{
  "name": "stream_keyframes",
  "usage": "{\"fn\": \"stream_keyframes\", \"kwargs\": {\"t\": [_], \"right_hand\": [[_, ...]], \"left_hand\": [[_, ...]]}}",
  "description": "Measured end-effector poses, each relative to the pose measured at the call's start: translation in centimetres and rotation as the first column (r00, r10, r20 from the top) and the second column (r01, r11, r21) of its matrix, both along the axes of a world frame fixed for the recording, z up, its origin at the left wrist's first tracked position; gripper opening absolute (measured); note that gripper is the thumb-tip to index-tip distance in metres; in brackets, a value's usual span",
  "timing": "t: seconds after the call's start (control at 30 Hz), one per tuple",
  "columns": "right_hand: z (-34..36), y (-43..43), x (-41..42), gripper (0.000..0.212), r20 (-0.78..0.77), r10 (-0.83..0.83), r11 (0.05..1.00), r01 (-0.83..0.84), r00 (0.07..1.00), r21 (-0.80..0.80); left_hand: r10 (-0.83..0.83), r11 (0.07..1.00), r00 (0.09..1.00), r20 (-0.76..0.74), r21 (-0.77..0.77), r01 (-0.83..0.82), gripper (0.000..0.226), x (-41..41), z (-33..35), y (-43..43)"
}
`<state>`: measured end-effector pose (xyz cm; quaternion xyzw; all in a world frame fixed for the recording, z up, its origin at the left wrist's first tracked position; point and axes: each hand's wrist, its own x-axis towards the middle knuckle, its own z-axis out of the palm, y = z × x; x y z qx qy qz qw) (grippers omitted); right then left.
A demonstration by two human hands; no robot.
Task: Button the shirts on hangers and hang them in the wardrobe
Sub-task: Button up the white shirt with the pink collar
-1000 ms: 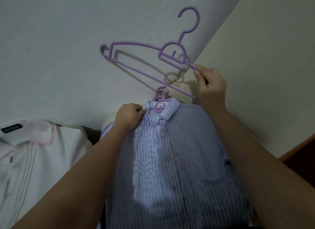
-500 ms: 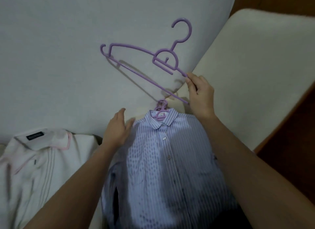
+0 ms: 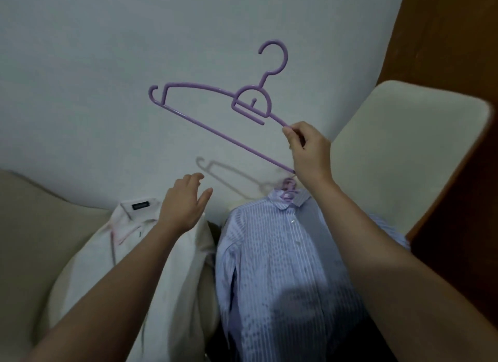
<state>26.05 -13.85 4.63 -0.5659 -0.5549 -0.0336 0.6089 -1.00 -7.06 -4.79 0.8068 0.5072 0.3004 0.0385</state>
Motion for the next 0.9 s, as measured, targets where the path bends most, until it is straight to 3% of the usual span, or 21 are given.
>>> {"fn": "stream_keyframes", "kwargs": {"t": [0.2,0.47,0.6,0.77,0.9], "right_hand": [[-1.8,2.6,-9.3,0.023,0.123,0.157,0.988,-0.155,0.98,-0.024],[-8.5,8.9,-16.2,0.024,0.16,0.295,0.95,-0.272,0.942,-0.152],[-12.0,12.1,-16.4,0.024,0.099,0.301,0.936,-0.274,0.949,-0.222],[-16.4,15.1,-15.2,0.025,0.118,0.284,0.922,-0.236,0.952,-0.308],[-19.2,15.6,-14.7,0.026,0.088,0.255,0.944,-0.228,0.963,-0.239]], "left_hand": [[0.16,0.97,0.976,-0.148,-0.159,-0.183,0.024,-8.6,-5.3,-0.9],[0.4,0.813,0.893,-0.207,-0.369,-0.45,0.02,-17.5,-11.2,1.3],[0.441,0.776,0.883,-0.16,-0.426,-0.465,0.028,-19.6,-13.4,4.2],[0.394,0.796,0.908,-0.142,-0.441,-0.414,0.027,-19.3,-14.7,8.3],[0.342,0.78,0.932,-0.12,-0.517,-0.352,0.038,-18.8,-15.2,11.3]]}}
